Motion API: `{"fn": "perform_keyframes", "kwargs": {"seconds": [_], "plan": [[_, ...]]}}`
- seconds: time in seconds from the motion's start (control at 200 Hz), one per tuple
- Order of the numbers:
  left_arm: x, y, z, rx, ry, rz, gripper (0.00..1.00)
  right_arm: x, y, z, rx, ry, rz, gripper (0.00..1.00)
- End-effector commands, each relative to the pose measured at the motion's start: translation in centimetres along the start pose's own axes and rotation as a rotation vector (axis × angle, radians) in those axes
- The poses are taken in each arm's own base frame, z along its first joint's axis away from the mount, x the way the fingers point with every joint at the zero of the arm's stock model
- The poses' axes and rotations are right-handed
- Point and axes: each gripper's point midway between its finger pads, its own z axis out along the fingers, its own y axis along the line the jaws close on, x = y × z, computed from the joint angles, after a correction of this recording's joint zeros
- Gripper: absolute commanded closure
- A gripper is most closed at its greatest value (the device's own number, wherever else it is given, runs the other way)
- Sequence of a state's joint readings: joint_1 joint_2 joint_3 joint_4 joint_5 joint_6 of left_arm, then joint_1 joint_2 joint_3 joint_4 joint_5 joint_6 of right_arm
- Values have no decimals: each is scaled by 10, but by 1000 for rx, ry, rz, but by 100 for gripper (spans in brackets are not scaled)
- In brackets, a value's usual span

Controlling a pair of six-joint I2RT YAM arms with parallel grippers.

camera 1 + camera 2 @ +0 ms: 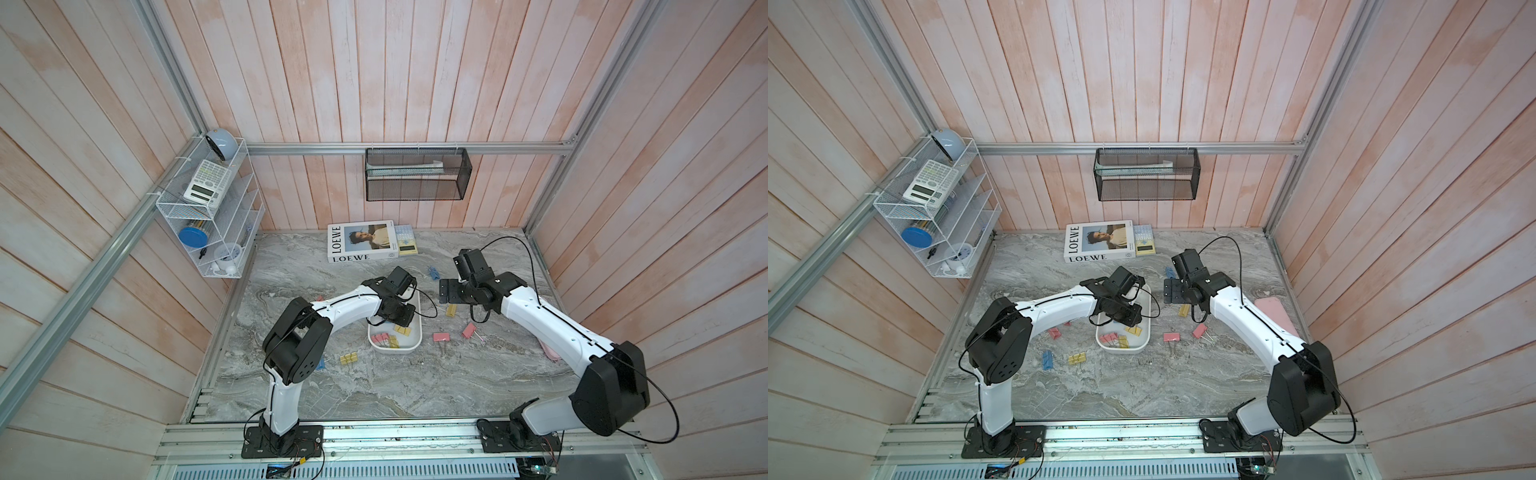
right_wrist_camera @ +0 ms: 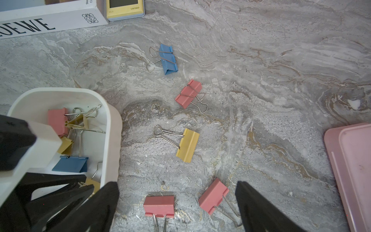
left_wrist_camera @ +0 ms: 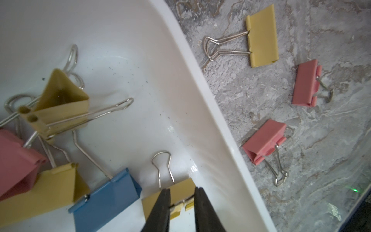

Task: Take out the binder clips from the storage box
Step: Pick up the binder clip from the storage box.

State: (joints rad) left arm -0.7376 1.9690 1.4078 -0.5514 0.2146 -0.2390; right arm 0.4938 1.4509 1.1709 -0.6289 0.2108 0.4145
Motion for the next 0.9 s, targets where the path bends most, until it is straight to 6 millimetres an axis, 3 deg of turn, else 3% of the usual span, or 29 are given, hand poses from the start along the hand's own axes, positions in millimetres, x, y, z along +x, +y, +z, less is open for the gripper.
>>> {"fn": "perform_keyframes", "kwargs": {"seconds": [0.0,0.145,0.31,0.485,0.685,0.895], "plan": [[0,-1,-2,21,-10,-8,76,1,-2,-4,-1,4,-7,2],[-1,-1,-13,10,-39,-18,80,0,-1,-4,-5,2,-3,2],[-3,3,-26,-23,-69,-21,100,0,4,-3,-30,5,-1,2],[-9,10,-50,-72,-132,-43,100,-5,14,-4,-81,-1,3,2],[-19,29,-96,-119,-273,-132,100,-17,34,-5,-137,-16,0,2],[-13,74,-147,-172,-456,-308,100,-25,57,-4,-175,-16,-34,2]]}}
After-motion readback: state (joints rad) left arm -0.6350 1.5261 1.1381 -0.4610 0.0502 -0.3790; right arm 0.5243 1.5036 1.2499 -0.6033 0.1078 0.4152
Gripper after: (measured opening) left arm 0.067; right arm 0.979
